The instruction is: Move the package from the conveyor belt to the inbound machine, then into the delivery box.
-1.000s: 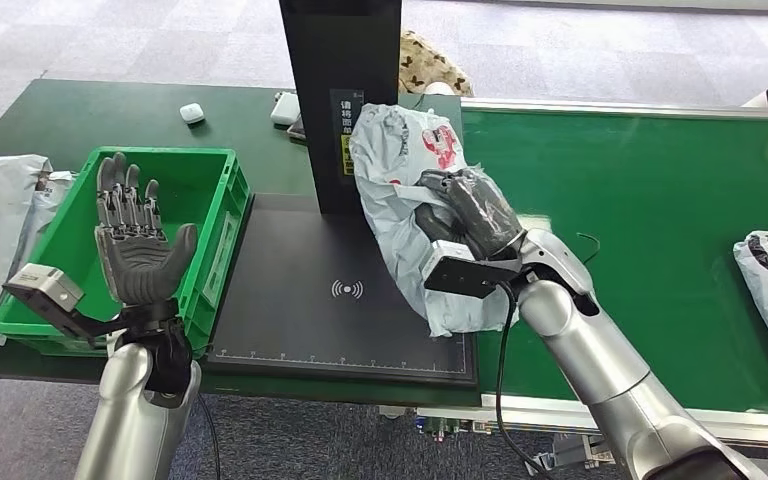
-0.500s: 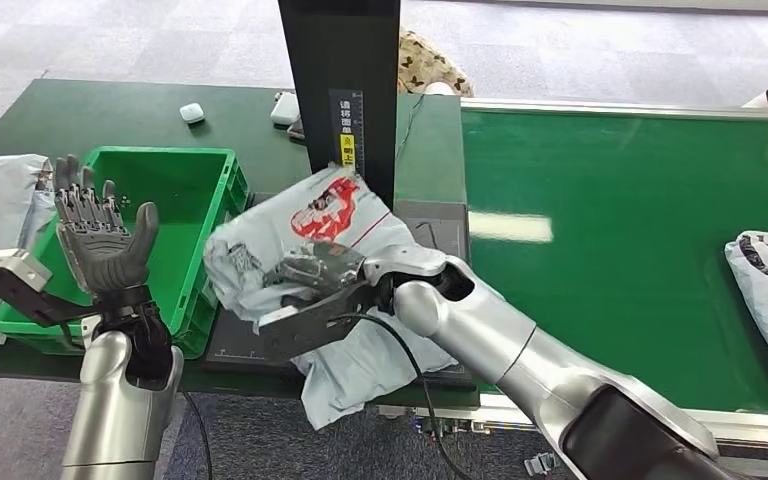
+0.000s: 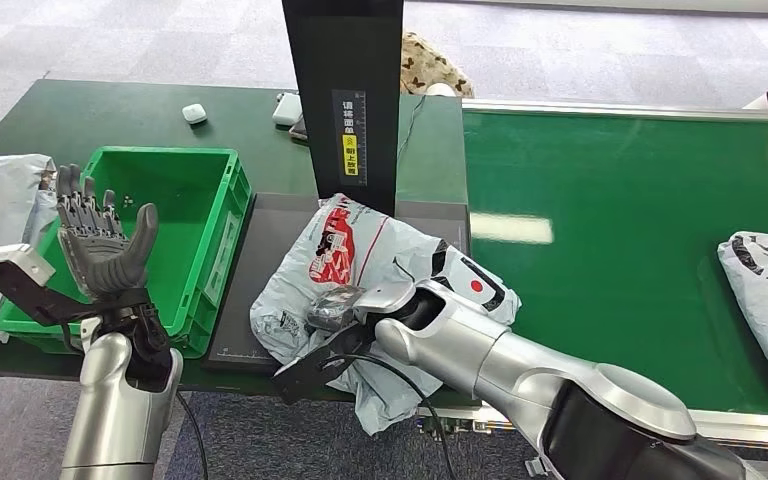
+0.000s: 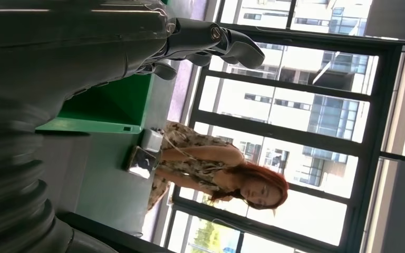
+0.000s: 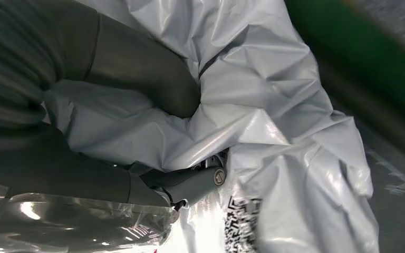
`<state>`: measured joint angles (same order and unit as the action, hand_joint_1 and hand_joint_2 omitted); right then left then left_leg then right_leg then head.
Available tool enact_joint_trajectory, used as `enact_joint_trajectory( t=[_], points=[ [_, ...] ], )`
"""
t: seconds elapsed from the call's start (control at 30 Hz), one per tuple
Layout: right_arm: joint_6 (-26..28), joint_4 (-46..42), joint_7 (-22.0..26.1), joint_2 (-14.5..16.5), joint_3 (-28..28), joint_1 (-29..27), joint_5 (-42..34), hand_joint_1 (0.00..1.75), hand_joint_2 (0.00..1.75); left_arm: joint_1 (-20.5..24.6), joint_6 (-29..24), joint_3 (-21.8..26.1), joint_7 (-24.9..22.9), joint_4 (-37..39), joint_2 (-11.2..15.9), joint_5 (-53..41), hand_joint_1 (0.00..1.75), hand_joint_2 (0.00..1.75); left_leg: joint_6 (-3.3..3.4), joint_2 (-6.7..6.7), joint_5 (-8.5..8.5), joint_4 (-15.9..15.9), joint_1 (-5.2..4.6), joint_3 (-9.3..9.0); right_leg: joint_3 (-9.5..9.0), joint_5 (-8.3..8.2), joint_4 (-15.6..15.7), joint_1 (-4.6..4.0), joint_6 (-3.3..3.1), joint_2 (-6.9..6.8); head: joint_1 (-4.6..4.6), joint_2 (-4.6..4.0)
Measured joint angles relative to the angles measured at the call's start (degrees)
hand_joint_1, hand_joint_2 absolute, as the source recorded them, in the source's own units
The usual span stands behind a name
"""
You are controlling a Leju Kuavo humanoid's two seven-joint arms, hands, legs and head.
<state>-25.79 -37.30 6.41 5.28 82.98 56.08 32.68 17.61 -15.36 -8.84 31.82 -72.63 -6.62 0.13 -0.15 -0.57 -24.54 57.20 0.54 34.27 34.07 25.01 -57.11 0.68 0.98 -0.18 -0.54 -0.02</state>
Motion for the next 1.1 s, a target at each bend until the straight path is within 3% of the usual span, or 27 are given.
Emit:
enact_joint_trajectory(
  t=[0.4, 0.43, 0.53, 0.57, 0.77, 0.97, 1.1],
  points=[
    [1.0, 2.0, -0.7, -0.7, 3.0, 1.8, 0.8, 1.7, 1.75, 0.0, -0.4, -0.8, -0.1, 0.0, 0.0, -0.1, 0.0, 1.75, 0.06, 0.0, 0.04, 0.0, -0.01, -0.29, -0.32, -0.09, 0.0, 0.02, 0.12, 0.02, 0.0, 0.0],
    [1.1, 2.1, -0.7, -0.7, 3.0, 1.8, 0.8, 1.38, 1.75, 0.0, -0.5, -0.8, -0.1, 0.0, 0.0, -0.1, 0.0, 1.75, 0.06, 0.0, 0.05, 0.0, -0.01, -0.3, -0.33, -0.1, 0.0, 0.02, 0.12, 0.02, 0.0, 0.0],
    [3.9, 2.1, -1.0, -0.9, 3.1, 1.8, 0.8, 0.12, 1.75, -0.1, -0.6, -1.0, 0.0, 0.0, 0.0, -0.1, 0.0, 1.75, 0.07, 0.0, 0.06, 0.0, -0.01, -0.31, -0.35, -0.12, 0.0, 0.02, 0.12, 0.02, -0.01, 0.0],
    [6.2, 2.1, -1.0, -1.0, 3.0, 1.7, 0.9, 0.0, 1.75, -0.2, -0.7, -1.1, 0.0, 0.0, 0.0, -0.2, 0.0, 1.75, 0.07, 0.01, 0.06, 0.0, -0.01, -0.31, -0.35, -0.13, 0.0, 0.01, 0.11, 0.02, 0.0, 0.0],
    [27.4, -0.5, 3.9, -2.8, -2.8, -1.3, 0.7, 0.0, 1.75, -2.0, -0.4, -1.4, 0.9, -1.4, 0.0, -1.1, 0.0, 1.75, 0.08, 0.06, 0.07, 0.0, -0.01, -0.24, -0.27, -0.16, 0.0, 0.01, 0.11, 0.08, 0.0, 0.0],
    [31.0, -6.4, 11.3, -3.8, -13.2, -4.7, -3.9, 0.0, 1.75, -2.2, 0.4, -1.7, 1.2, -1.6, 0.0, -1.2, 0.0, 1.75, 0.06, 0.08, 0.06, 0.0, 0.0, -0.11, -0.11, -0.14, 0.0, -0.02, 0.08, 0.11, -0.01, 0.0],
    [31.4, -9.0, 13.7, -4.0, -18.5, -6.6, -5.6, 0.0, 1.75, -2.3, 0.7, -1.7, 1.4, -1.6, 0.0, -1.2, 0.0, 1.75, 0.06, 0.08, 0.05, 0.0, 0.01, -0.03, -0.04, -0.13, 0.0, -0.02, 0.08, 0.11, 0.0, 0.0]
  ],
)
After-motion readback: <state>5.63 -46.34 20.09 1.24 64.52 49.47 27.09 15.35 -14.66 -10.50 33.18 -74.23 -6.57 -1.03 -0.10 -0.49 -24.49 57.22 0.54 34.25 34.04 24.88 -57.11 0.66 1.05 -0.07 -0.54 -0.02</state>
